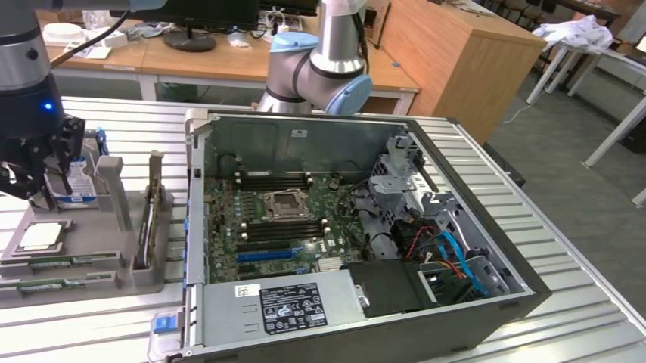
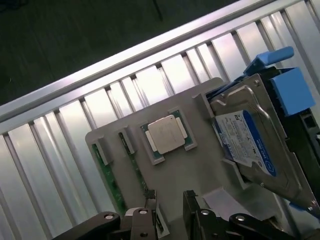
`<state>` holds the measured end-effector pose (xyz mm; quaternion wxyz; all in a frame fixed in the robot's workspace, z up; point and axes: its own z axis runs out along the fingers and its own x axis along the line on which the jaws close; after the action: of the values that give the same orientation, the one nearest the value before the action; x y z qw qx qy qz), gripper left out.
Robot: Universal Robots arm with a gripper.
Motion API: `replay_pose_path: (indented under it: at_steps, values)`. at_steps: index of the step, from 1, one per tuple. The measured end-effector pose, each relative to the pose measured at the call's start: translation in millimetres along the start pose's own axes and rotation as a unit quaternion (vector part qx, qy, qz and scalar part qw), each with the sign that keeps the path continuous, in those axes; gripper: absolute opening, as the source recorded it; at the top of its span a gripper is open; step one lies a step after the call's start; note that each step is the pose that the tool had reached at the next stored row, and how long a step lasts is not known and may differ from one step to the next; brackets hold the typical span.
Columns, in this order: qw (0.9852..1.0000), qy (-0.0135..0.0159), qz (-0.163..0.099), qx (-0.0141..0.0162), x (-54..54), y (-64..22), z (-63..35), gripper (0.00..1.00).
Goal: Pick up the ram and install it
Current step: 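Pick up the ram and move it above insertion slot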
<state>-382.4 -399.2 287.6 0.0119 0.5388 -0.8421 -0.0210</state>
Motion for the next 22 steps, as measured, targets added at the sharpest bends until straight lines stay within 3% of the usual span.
replay_pose_path:
  at_steps: [6,11,16,22]
  values:
    - [0.9987,0.0036,-0.052,-0.0027,0.0,-0.6,10.3,0.35]
    - [0.9952,0.0062,-0.097,-0.0033,0.1,-0.9,17.9,0.35]
    - [0.9899,0.0085,-0.142,-0.0035,0.1,-1.2,25.1,0.35]
    - [0.9808,0.0113,-0.194,-0.0038,0.1,-1.7,33.8,0.35]
